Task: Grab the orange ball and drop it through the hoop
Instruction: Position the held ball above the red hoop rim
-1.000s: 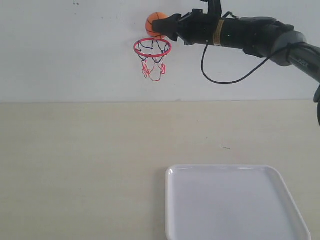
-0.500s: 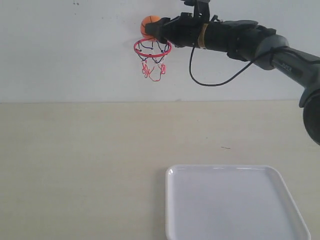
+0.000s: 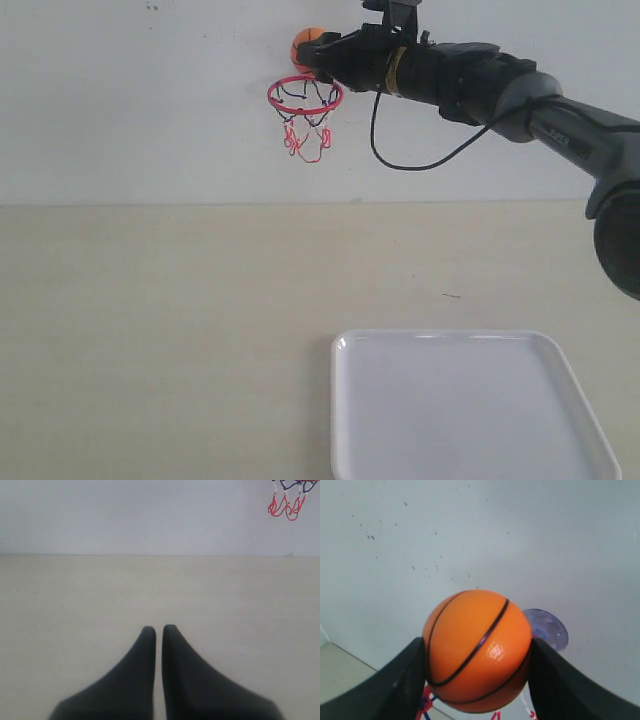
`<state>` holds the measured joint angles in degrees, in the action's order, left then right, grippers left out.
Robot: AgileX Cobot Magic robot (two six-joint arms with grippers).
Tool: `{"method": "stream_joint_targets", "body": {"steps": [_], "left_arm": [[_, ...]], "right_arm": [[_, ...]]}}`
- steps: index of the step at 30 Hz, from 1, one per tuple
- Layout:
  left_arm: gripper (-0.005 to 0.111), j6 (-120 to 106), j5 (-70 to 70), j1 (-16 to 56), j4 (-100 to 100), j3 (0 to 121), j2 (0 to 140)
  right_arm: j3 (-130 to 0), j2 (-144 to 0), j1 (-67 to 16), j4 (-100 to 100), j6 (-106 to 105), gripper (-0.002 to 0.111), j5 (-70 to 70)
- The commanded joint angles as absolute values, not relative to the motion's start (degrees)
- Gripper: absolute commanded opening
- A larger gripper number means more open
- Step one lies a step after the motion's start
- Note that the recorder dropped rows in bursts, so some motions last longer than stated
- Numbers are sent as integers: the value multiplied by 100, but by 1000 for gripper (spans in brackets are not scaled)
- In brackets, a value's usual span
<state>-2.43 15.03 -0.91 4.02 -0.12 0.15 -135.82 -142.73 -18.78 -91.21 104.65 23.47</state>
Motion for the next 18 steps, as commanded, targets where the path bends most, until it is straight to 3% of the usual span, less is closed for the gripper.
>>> {"method": "stream_joint_targets", "body": {"steps": [1, 18], "left_arm": [[4, -268, 1460, -109, 455, 0, 0], [4, -268, 1460, -109, 455, 0, 0]], "right_arm": [[-13623, -14250, -2003, -9115, 10194, 0, 2119], [-13623, -14250, -2001, -9115, 10231, 0, 2164]]}}
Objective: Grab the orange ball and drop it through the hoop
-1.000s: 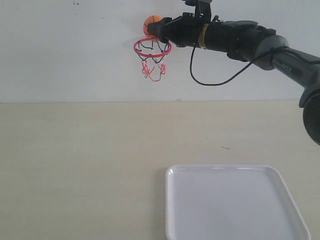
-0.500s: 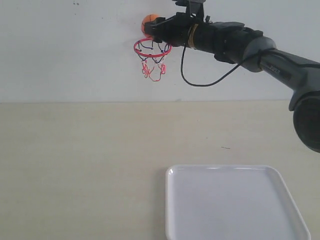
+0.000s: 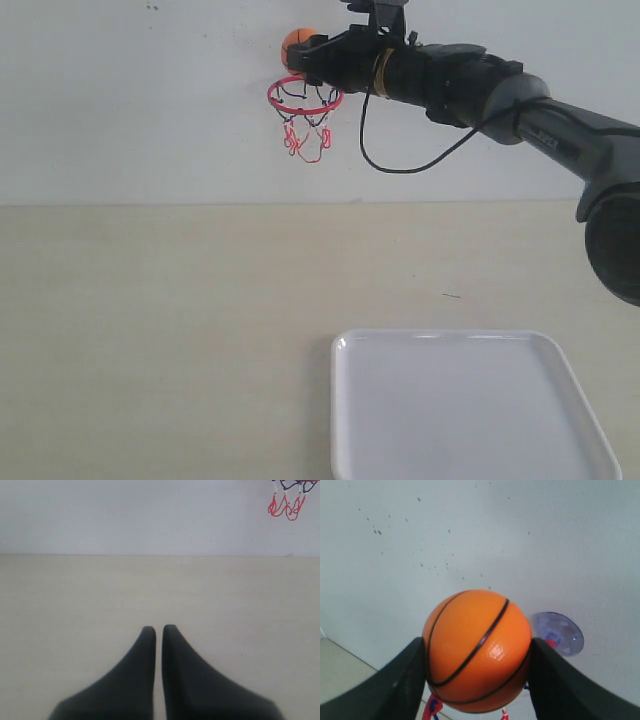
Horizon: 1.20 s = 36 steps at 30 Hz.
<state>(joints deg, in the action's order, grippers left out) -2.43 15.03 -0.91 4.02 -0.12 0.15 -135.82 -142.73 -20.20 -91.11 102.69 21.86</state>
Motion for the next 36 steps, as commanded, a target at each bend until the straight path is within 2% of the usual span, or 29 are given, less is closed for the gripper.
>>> {"method": "stream_joint_targets", "body": {"steps": [1, 4, 6, 7, 10, 13, 15, 26, 29, 36], "left_arm": [[4, -268, 1460, -109, 455, 0, 0], [4, -268, 1460, -109, 455, 0, 0], [4, -268, 1460, -109, 455, 0, 0], [4, -268, 1460, -109, 455, 0, 0], [4, -268, 1460, -109, 455, 0, 0], [4, -268, 1460, -109, 455, 0, 0], [4, -268, 1460, -109, 455, 0, 0], [4, -268, 1460, -109, 455, 0, 0], [4, -268, 1460, -109, 455, 0, 0], [4, -268, 1460, -109, 455, 0, 0]], "right_arm": [[-13623, -14250, -2001, -9115, 10221, 1, 2164], [-13623, -14250, -2001, -9115, 10221, 18, 2140], [-13623, -14250, -2001, -9115, 10294, 36, 2041], [-13623, -14250, -2001, -9115, 10398, 51, 1917], [-13623, -14250, -2001, -9105, 10651, 82, 1793], [-13623, -14250, -2001, -9105, 10651, 96, 1753], [-13623, -14250, -2001, -9105, 10651, 99, 1753], [-13623, -14250, -1728, -9470, 10682, 98, 2140], [-13623, -14239, -1416, -9519, 10910, 98, 2980], [-13623, -14239, -288, -9845, 11782, 98, 6013]]}}
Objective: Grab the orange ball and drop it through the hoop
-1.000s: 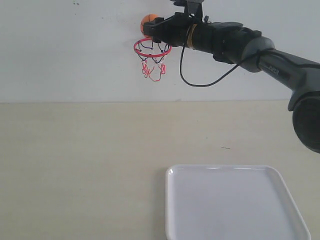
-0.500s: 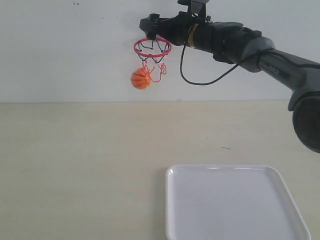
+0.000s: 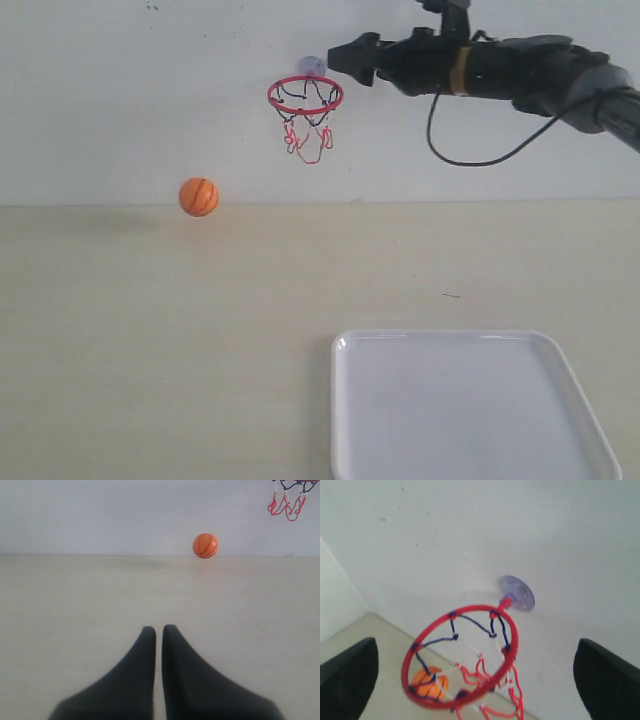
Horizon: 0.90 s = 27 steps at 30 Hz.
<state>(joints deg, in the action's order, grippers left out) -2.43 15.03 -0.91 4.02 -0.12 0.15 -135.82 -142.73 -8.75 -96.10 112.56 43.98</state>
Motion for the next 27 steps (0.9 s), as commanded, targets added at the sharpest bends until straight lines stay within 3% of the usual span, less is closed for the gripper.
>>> {"method": "stream_joint_targets", "body": {"steps": [1, 8, 16, 18, 19, 20, 21, 27], "left_arm": [[4, -268, 1460, -109, 455, 0, 0], [4, -268, 1460, -109, 455, 0, 0], [4, -268, 1460, -109, 455, 0, 0], [4, -268, 1460, -109, 455, 0, 0], [4, -268, 1460, -109, 455, 0, 0], [4, -268, 1460, -109, 455, 0, 0], [4, -268, 1460, -109, 455, 0, 0], [4, -268, 1460, -109, 455, 0, 0]], "right_arm": [[-13623, -14239, -137, -9845, 11809, 98, 6470], [-13623, -14239, 381, -9832, 11997, 98, 6996], [-13623, -14239, 353, -9589, 12027, 98, 6996], [-13623, -14239, 286, -9589, 12027, 75, 6996], [-13623, -14239, 275, -9578, 12027, 40, 6996], [-13623, -14239, 275, -9578, 12027, 17, 6996], [-13623, -14239, 275, -9564, 12026, 3, 6996], [-12756, -13197, 337, -9995, 12026, 0, 6996]]}}
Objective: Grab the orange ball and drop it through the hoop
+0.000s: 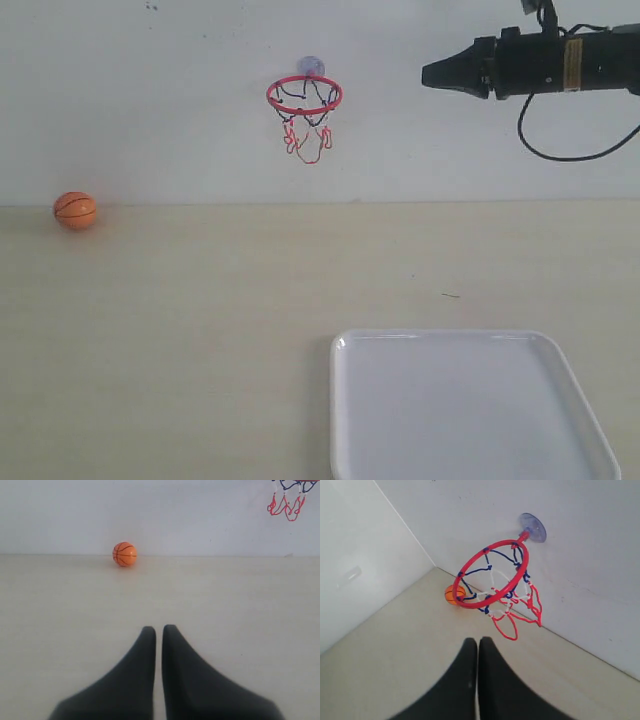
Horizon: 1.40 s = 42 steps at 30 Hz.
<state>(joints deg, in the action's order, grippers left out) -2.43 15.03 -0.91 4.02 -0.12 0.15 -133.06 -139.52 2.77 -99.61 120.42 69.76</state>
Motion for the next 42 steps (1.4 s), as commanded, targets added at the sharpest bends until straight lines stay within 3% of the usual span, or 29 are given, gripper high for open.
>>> {"method": "stream_joint_targets", "body": {"steps": [1, 10, 19, 32, 42], "left_arm": [[4, -268, 1460, -109, 455, 0, 0], [4, -268, 1460, -109, 455, 0, 0], [4, -268, 1460, -109, 455, 0, 0], [4, -268, 1460, -109, 455, 0, 0], [4, -268, 1460, -109, 455, 0, 0]], "right_arm": [[-12291, -12865, 398, -9995, 12026, 0, 6996], [-7319, -10706, 1025, -9995, 11331, 0, 6996], [-4268, -10069, 1014, -9995, 11144, 0, 6996], [-3547, -9812, 1013, -9995, 11127, 0, 6996], [-3547, -6984, 1013, -9995, 11140, 0, 5823]]}}
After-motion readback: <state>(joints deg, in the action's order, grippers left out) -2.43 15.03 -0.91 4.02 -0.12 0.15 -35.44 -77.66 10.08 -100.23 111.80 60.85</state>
